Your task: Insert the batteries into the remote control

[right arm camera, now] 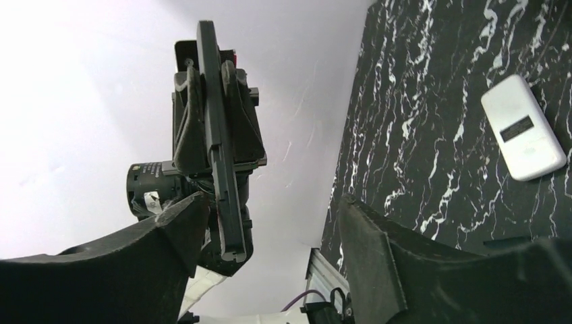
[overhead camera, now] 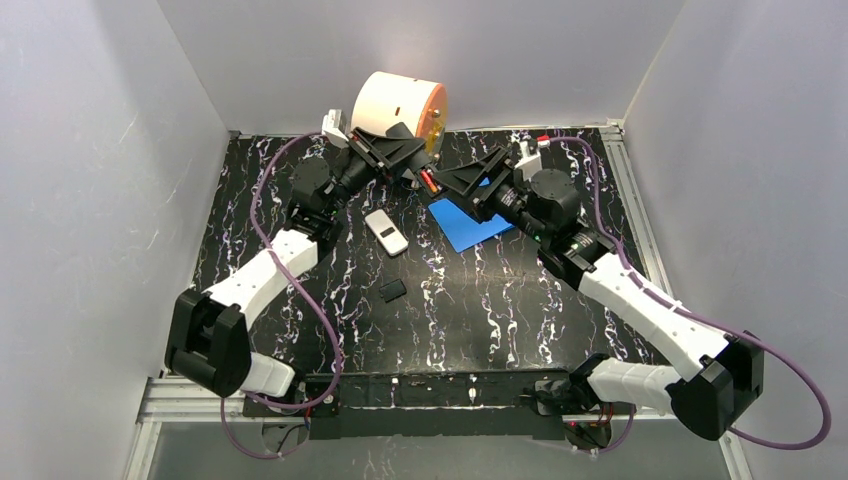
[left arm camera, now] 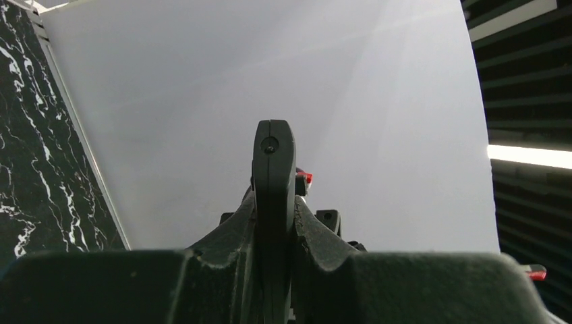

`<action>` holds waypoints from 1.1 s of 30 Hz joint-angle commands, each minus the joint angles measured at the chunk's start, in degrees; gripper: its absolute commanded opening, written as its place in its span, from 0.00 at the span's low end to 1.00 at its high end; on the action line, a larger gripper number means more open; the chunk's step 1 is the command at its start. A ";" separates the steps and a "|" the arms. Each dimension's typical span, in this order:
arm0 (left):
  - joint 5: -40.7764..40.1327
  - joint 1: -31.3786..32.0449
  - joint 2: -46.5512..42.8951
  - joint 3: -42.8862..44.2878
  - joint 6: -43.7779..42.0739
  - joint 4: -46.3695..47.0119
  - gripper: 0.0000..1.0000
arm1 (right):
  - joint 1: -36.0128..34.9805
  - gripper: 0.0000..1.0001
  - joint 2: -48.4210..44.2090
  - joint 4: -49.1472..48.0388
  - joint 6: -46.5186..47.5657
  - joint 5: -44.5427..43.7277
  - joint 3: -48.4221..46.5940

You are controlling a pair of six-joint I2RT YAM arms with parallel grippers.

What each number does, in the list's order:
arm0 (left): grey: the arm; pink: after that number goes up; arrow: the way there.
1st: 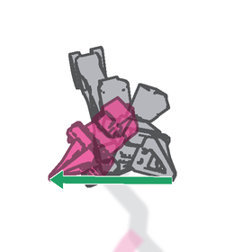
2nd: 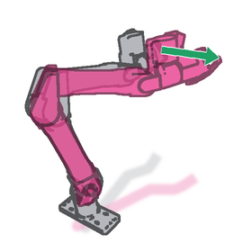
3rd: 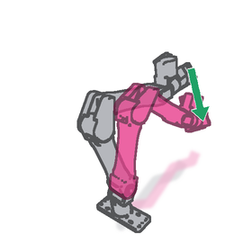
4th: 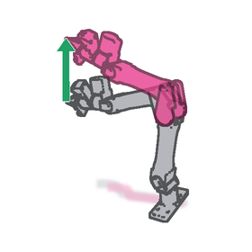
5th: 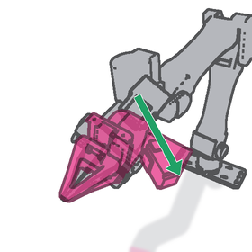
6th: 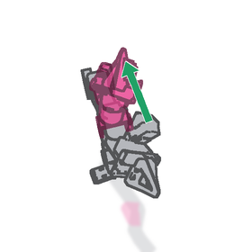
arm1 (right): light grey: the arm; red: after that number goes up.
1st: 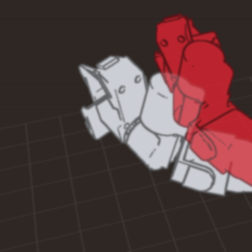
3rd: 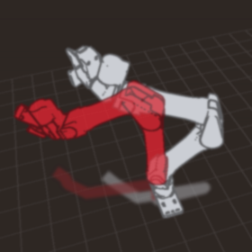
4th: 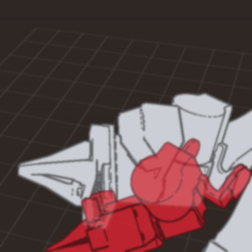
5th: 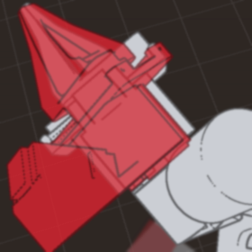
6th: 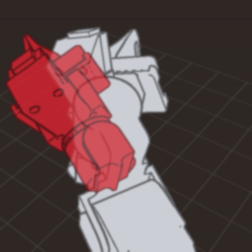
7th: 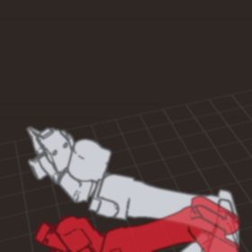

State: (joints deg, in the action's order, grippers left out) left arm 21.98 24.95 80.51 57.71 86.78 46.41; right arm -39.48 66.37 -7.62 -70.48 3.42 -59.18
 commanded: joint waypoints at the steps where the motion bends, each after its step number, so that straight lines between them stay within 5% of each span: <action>1: 3.57 -2.96 -4.23 -1.66 -5.09 3.22 0.00 | 0.37 0.81 -3.36 -10.24 2.21 -0.38 1.39; 5: 5.59 -7.15 -5.33 -4.82 -6.66 2.59 0.00 | 0.37 0.84 -4.57 -10.73 5.32 -0.95 1.89; 9: 6.99 -11.80 -7.99 -8.04 -10.83 -2.60 0.00 | 0.39 0.83 -4.12 -0.04 17.01 -3.11 -1.81; 16: 5.84 -16.93 -22.92 -14.77 -30.11 -28.01 0.00 | 0.02 0.75 9.52 21.77 49.64 3.03 -10.04; 20: 2.01 -17.31 -31.43 -14.68 -41.19 -45.03 0.00 | -3.58 0.73 18.83 28.11 56.65 2.21 -13.22; 26: -1.22 -17.61 -36.91 -14.64 -46.57 -54.40 0.00 | -13.91 0.66 27.10 26.60 59.26 -8.01 -13.26; 33: -14.53 -17.74 -41.72 -13.68 -49.12 -66.22 0.00 | -19.94 0.63 31.92 19.22 79.81 2.75 -8.38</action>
State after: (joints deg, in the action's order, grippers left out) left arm 17.89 7.60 42.30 42.11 41.78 -9.15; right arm -58.00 96.73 16.93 -5.10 0.84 -69.04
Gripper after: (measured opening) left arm 0.148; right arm 0.623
